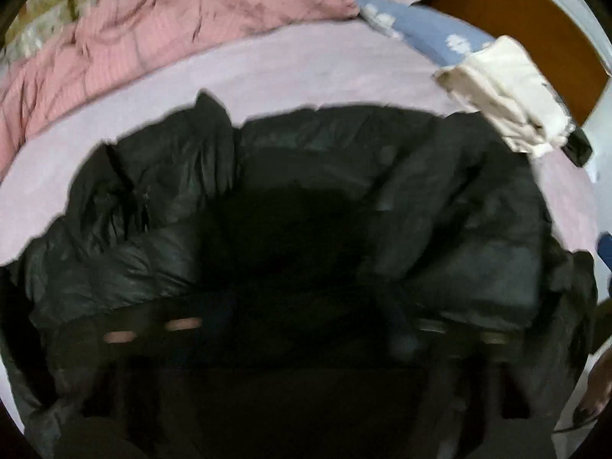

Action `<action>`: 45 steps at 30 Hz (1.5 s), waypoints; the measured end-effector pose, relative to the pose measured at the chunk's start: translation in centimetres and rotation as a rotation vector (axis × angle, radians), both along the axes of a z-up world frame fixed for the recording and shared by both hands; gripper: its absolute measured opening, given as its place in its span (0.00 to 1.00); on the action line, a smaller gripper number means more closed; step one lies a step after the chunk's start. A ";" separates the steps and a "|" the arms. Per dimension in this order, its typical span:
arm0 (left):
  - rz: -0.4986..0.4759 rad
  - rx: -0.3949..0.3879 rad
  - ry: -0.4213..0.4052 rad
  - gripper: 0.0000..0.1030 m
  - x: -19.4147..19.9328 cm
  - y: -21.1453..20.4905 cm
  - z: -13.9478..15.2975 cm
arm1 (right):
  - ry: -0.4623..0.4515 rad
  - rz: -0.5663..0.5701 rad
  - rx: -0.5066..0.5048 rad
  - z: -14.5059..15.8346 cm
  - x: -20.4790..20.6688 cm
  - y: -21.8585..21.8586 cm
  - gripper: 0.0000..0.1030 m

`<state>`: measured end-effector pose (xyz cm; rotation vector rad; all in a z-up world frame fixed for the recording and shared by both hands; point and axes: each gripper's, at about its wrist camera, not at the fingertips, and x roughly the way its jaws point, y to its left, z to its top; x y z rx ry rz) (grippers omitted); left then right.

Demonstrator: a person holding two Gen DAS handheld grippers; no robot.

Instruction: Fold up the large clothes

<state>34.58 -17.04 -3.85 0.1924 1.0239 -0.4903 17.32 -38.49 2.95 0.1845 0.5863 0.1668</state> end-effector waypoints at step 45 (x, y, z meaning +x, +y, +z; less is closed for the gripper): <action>0.183 0.125 -0.508 0.74 -14.7 14.8 10.5 | -0.027 0.141 -0.153 0.4 -5.5 8.2 0.09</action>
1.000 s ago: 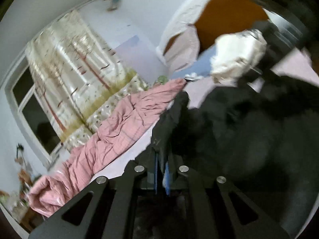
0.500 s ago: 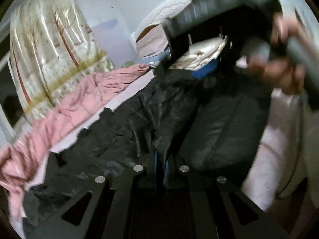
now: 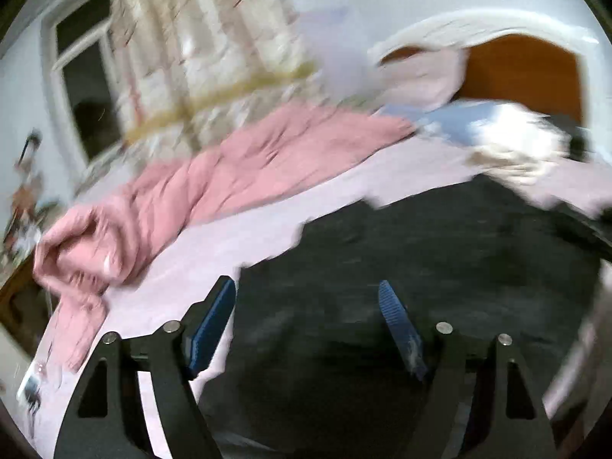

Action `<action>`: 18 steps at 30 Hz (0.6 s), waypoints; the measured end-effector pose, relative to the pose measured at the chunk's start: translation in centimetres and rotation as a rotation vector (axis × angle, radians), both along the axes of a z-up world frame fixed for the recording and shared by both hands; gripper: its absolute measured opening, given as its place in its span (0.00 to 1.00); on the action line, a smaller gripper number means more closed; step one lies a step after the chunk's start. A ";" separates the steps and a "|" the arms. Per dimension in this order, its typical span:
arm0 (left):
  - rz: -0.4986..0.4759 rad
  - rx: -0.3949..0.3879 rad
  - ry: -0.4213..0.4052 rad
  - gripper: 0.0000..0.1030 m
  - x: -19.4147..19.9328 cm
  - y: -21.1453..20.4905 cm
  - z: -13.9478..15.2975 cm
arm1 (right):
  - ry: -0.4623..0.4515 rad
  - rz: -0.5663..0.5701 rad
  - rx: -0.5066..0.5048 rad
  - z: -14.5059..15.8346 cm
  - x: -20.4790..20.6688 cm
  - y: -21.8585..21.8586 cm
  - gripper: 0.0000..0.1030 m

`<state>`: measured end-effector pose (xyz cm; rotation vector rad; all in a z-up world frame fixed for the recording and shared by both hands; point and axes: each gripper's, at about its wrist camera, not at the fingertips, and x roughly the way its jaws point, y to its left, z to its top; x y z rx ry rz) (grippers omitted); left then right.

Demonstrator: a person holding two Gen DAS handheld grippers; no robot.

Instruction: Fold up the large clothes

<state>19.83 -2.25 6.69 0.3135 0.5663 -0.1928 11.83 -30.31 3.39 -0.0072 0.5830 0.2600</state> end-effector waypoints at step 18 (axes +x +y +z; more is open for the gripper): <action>0.328 -0.244 0.309 0.05 10.4 8.5 -2.8 | -0.178 -0.178 -0.164 1.2 -3.0 -0.3 0.09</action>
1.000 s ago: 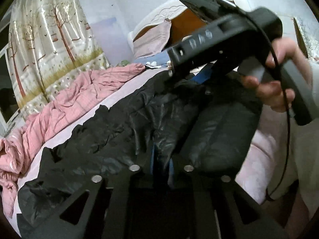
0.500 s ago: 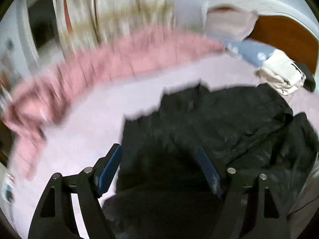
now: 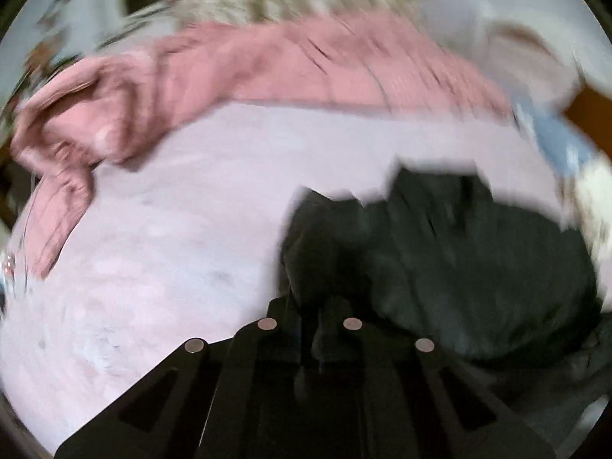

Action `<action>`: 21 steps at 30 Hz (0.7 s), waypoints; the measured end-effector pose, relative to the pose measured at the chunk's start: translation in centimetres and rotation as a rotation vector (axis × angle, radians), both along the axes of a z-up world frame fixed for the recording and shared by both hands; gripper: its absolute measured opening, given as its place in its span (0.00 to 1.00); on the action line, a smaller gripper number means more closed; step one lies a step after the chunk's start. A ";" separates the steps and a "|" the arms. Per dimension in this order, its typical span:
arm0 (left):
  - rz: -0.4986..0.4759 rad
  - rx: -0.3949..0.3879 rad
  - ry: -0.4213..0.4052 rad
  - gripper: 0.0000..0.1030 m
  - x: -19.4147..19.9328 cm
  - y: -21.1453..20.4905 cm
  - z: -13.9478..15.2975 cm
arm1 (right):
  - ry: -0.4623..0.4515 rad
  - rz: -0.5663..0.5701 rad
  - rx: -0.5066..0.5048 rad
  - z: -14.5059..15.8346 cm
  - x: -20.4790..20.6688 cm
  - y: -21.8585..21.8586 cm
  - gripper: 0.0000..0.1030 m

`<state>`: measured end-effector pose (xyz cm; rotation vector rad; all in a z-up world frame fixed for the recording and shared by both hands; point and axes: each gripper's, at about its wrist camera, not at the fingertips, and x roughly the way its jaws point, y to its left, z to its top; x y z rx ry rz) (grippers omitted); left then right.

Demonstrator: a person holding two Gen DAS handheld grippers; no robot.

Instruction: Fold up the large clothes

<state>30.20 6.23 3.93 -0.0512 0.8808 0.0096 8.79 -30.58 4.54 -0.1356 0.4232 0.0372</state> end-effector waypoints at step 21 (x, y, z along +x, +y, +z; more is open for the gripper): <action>-0.043 -0.049 0.115 0.77 -6.3 2.3 -5.8 | 0.028 -0.059 -0.146 1.9 10.6 -0.4 0.08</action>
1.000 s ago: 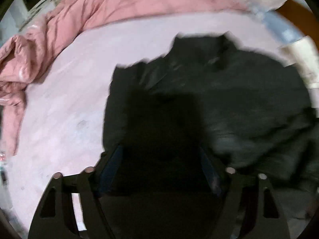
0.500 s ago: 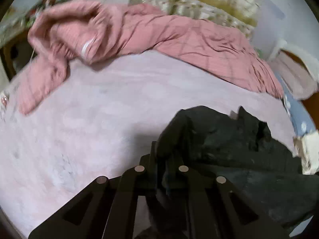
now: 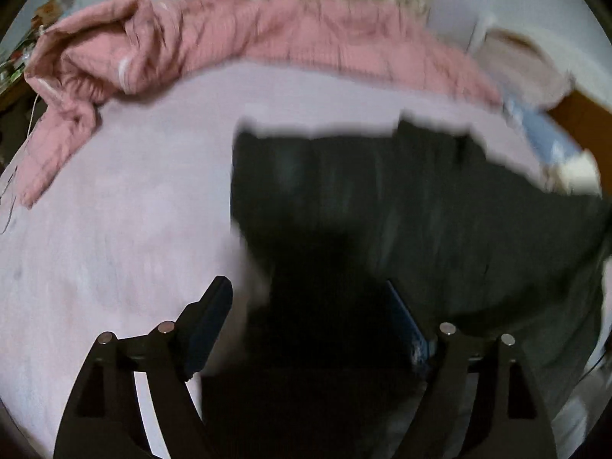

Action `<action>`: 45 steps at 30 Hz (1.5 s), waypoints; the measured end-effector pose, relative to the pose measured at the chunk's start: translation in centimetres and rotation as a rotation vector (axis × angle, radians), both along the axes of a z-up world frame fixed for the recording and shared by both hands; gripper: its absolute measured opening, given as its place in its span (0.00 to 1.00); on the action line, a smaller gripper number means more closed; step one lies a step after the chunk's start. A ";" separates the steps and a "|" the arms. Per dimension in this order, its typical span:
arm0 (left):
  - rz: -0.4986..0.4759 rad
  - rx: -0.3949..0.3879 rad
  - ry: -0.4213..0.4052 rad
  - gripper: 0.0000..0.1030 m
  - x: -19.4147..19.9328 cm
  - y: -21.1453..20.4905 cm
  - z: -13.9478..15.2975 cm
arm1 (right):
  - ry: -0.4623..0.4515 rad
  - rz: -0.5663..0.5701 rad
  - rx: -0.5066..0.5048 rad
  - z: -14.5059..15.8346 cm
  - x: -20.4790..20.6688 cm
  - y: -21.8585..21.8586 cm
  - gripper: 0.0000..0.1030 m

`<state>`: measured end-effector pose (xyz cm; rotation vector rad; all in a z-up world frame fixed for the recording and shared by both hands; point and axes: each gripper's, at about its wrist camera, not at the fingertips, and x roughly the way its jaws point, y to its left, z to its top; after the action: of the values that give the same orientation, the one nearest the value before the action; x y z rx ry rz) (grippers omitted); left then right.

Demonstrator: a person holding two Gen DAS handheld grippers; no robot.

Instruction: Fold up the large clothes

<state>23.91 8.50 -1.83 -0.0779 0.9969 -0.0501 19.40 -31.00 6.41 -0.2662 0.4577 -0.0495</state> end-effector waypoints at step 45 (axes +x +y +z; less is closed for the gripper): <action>0.071 0.166 -0.624 1.00 -13.2 -5.2 3.2 | 0.043 0.012 0.247 -4.1 -8.5 -1.5 1.00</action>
<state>10.72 3.34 1.40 0.0536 0.3710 0.0711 10.90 -32.54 2.35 -0.0272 0.4996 0.0242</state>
